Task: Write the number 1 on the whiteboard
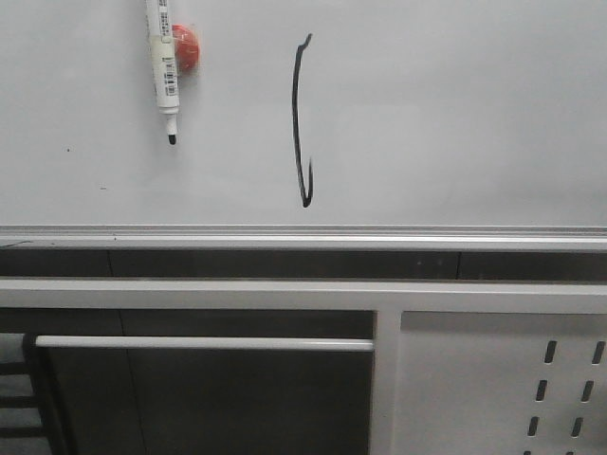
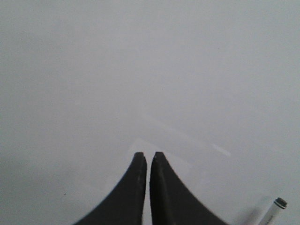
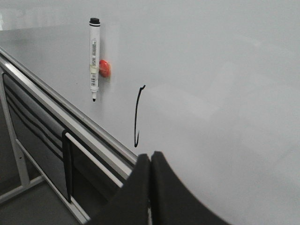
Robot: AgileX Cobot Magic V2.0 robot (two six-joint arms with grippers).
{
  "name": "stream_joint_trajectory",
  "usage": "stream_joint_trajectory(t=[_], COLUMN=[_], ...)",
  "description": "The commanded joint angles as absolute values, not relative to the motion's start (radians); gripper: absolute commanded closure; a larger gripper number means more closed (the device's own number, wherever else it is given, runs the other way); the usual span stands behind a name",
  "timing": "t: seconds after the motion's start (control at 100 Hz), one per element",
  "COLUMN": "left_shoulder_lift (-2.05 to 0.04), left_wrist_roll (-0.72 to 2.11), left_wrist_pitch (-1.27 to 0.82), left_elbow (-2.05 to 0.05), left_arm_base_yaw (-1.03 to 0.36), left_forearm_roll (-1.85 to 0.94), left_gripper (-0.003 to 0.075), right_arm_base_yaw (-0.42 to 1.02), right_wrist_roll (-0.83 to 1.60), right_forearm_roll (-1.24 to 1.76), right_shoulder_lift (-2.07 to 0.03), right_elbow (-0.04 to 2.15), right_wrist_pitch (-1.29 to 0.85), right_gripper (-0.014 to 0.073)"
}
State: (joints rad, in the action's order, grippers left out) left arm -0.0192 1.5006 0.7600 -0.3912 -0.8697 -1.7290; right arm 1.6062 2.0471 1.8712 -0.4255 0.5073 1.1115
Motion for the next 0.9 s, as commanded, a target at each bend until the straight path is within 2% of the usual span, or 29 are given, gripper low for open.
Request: stream_joint_trajectory(t=[0.0,0.25,0.89], left_shoulder_lift=[-0.028,-0.028,-0.028], left_wrist_roll=[1.51,1.51,1.51], left_wrist_pitch=[0.641,0.448,0.466], left_elbow=[-0.414,-0.414,-0.414], left_arm_base_yaw=[-0.866,-0.866,-0.866], left_forearm_roll=[-1.694,-1.694,-1.696], left_gripper=[0.0738,0.0738,0.0738], right_arm_base_yaw=[1.607,1.607,1.607], right_wrist_roll=[2.058,2.058,2.058], right_forearm_roll=[1.856,1.856,1.856], right_shoulder_lift=[-0.434,-0.434,-0.434], right_elbow=[0.528,0.528,0.528], right_wrist_pitch=[1.064,1.066,1.066], right_gripper=[0.0664,0.0664,0.0664])
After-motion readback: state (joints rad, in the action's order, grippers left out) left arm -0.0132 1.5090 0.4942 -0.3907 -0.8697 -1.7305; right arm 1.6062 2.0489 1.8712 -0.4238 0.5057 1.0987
